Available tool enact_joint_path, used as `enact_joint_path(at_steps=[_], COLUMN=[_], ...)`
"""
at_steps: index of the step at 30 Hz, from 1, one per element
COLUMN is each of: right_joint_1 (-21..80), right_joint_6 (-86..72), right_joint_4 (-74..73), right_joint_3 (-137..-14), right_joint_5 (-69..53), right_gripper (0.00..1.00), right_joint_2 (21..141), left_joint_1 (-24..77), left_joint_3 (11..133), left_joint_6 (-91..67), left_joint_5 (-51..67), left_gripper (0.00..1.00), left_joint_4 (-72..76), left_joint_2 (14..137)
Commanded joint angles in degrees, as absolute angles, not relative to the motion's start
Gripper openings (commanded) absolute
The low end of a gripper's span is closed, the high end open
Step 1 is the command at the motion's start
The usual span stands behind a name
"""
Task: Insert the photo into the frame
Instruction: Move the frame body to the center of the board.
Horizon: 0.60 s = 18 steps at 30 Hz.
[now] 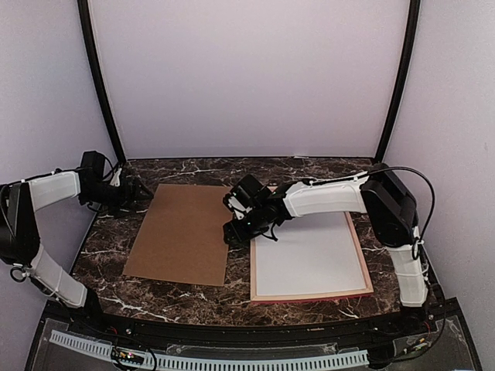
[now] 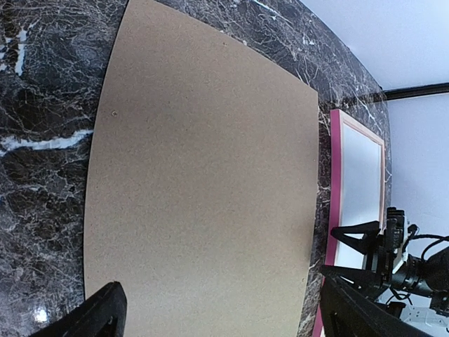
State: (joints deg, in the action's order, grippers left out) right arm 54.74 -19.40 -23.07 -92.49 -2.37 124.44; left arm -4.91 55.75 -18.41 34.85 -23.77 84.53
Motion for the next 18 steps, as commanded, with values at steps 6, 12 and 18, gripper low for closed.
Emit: enact_joint_path(at_steps=[6, 12, 18], right_joint_1=[54.26, 52.54, 52.67], right_joint_6=[-21.21, -22.16, -21.63], right_joint_4=[-24.97, -26.63, -23.82], right_joint_3=[-95.03, -92.60, -92.97], right_joint_5=[-2.39, 1.06, -4.45], right_gripper=[0.76, 0.76, 0.75], right_joint_2=[127.44, 125.44, 124.51], left_joint_1=[-5.12, -5.11, -5.10], left_joint_3=[55.45, 55.45, 55.21], left_joint_6=[-15.25, -14.73, -15.08], left_joint_5=[33.28, 30.77, 29.85], left_gripper=[0.99, 0.99, 0.99], left_joint_4=[-25.13, -26.27, -26.68], left_joint_2=[87.31, 88.91, 90.14])
